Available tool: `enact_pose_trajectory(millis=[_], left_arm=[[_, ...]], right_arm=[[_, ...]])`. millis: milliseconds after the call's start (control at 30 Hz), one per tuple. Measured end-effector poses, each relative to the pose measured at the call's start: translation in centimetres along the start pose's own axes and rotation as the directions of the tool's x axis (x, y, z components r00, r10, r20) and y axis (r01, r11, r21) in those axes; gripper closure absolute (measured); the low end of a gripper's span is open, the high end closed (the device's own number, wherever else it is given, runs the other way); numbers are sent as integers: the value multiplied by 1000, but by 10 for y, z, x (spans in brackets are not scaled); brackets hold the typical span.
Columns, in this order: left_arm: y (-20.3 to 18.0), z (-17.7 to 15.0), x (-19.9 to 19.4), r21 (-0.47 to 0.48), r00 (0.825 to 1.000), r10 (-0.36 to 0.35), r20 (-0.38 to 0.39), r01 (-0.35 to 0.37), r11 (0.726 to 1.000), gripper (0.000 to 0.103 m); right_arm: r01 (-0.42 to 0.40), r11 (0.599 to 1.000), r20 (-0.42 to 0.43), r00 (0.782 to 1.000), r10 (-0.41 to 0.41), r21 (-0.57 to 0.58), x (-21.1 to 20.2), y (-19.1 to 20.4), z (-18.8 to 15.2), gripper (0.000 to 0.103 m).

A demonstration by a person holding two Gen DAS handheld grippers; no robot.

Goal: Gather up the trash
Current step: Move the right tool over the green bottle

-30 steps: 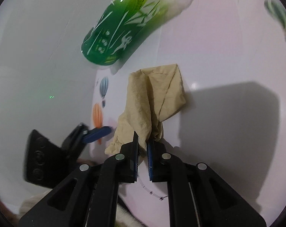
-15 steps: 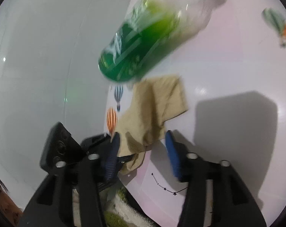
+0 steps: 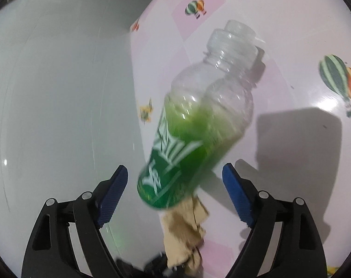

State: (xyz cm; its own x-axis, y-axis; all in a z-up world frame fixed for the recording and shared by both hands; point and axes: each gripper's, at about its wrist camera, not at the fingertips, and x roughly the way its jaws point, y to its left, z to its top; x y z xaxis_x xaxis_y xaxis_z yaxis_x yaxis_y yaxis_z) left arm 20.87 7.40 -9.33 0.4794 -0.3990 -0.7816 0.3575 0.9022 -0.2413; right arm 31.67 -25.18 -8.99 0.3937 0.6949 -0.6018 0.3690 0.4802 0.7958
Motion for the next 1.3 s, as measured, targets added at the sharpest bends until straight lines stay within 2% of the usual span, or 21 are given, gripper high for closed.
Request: enact_pose_trajectory(millis=[200,267,400,433,500,600,733,800,1000,1133,1200,1233,1267,1300], left_arm=[[7,-10,-9,-36,1000,26,8,-25,999,96],[8,-14,-12,-45,1000,26,13,-26,999,96],[6,-18,-21,-50,999,30,17,-29,998,96],[4,-19,-21,-48,999,37,16,-36,998,96],[4,-21,-24,-53,999,43,13,-43,998,96],[5,-22,-27,-60,999,44,14,-43,997,96],[0,-22,-29,-61,999,30,12,-29,998,96],[-6,-20,-28,-53,1000,11,7,-10,999,96],[-47,-14,-18,30,997,-71,-9,72,997,96],[-81,-12,-5,72,989,-142,-37,144,987,95],[-92,-11,1,79,985,-166,-52,170,982,94],[-97,-13,3,81,983,-175,-58,180,980,90],[-103,-14,6,84,980,-189,-68,194,977,87],[-107,-14,6,87,978,-196,-72,202,976,77]], right_arm=[[54,991,65,996,-63,126,10,-10,16,22],[59,990,77,995,-70,129,7,-17,22,25],[28,998,61,998,-31,54,0,-21,37,41],[36,999,53,998,-38,33,-6,-22,41,42],[74,997,59,996,-74,-10,22,-8,20,42],[133,988,75,989,-127,-85,2,-5,26,43],[135,962,-36,988,-148,-238,-12,-15,20,44],[140,946,-52,985,-162,-291,-21,-21,12,45],[290,835,1,945,-327,-467,-75,-34,-39,45],[424,723,84,886,-456,-546,-110,-41,-93,45],[482,675,141,857,-495,-559,-111,-44,-104,45],[520,643,188,838,-513,-562,-117,-45,-116,44],[538,628,213,828,-519,-562,-117,-45,-121,44],[558,616,239,817,-525,-556,-119,-46,-129,44]])
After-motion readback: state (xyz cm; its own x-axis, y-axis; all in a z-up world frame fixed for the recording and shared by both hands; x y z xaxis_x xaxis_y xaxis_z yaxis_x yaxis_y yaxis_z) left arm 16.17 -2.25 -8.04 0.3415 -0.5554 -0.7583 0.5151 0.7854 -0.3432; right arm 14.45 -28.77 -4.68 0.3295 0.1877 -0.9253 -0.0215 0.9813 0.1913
